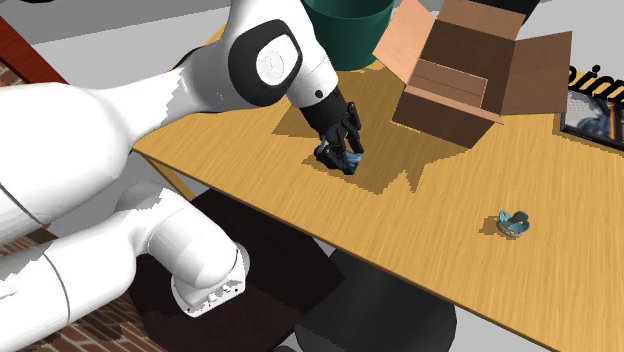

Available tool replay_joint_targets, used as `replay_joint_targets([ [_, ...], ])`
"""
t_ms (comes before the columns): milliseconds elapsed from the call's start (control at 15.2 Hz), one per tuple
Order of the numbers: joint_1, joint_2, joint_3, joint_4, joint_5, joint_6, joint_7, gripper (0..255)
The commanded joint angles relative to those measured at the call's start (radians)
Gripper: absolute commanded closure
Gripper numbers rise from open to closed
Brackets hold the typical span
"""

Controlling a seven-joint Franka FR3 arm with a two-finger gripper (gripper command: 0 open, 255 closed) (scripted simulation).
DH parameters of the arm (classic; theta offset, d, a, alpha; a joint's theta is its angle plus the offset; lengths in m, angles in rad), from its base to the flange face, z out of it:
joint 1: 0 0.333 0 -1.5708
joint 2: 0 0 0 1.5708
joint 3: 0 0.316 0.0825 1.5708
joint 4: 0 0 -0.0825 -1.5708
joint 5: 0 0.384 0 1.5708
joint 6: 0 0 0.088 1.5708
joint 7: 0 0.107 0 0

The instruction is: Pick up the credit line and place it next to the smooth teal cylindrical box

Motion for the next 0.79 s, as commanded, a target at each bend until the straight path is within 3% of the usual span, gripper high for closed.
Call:
replay_joint_targets([
  [0,-0.004,-0.082,0.004,0.020,0.014,-0.031,-0.018,255],
  [726,0.001,-0.031,0.044,0.166,0.063,-0.118,-0.062,255],
])
